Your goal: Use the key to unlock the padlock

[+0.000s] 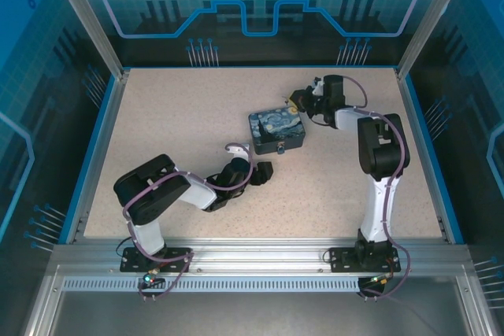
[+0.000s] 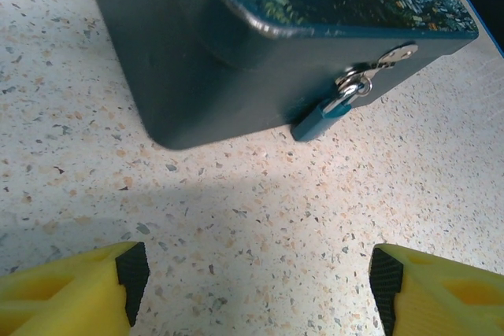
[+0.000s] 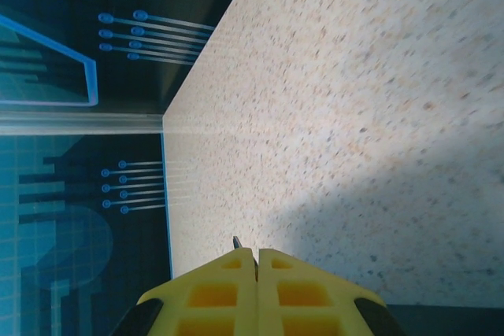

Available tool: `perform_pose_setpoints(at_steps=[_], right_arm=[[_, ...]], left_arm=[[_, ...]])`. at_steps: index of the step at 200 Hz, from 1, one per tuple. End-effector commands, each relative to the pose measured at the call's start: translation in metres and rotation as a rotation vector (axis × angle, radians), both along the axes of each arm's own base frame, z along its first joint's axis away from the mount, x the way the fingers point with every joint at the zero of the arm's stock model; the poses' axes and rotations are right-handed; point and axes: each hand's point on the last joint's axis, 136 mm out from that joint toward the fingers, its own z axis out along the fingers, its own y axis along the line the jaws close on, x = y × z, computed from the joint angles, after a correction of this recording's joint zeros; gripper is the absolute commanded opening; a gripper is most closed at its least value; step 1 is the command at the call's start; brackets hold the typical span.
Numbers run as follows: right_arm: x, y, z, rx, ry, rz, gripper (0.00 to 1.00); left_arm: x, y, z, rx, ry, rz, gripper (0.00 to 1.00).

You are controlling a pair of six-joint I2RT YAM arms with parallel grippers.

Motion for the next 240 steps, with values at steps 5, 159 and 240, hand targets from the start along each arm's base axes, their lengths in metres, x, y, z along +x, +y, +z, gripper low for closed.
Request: perform_pose_setpoints(at_steps=[5, 159, 240], right_arm=[[-0.027, 0.032, -0.009, 0.011, 0.031, 0.070, 0.00], [-0.080, 0.064, 0.015, 0.011, -0.008, 0.131, 0.00], [-0.034, 0.021, 0.032, -0.028, -0.032, 0.022, 0.00]], left_arm=[[0.001, 0.006, 0.003, 0.002, -0.003, 0.021, 0.76], [-0.020, 0.043, -0.011, -0.022, 0.045, 0.057, 0.81], [-0.040, 0.025, -0.001, -0.032, 0.052, -0.039, 0.84]])
